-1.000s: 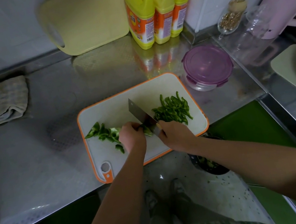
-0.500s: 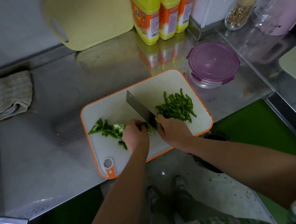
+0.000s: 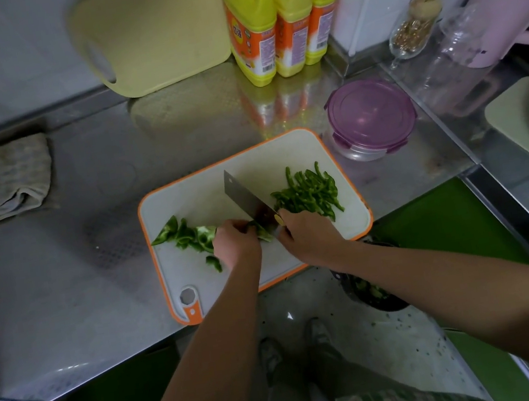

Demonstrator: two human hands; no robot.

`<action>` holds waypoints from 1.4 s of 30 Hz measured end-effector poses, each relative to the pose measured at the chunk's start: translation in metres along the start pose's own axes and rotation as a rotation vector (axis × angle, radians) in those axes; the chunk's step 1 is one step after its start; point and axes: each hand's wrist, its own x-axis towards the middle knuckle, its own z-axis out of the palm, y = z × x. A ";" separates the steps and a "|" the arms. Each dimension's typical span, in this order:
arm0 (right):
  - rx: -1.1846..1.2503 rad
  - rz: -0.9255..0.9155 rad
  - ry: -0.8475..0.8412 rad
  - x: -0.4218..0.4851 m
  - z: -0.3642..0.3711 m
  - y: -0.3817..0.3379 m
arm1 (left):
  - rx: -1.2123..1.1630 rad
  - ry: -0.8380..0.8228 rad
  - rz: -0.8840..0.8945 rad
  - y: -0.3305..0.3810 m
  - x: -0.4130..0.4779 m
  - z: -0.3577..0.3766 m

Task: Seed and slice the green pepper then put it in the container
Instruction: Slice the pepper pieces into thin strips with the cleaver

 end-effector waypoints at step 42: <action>-0.043 0.070 0.097 0.021 0.016 -0.003 | 0.038 -0.069 0.051 -0.005 -0.001 -0.012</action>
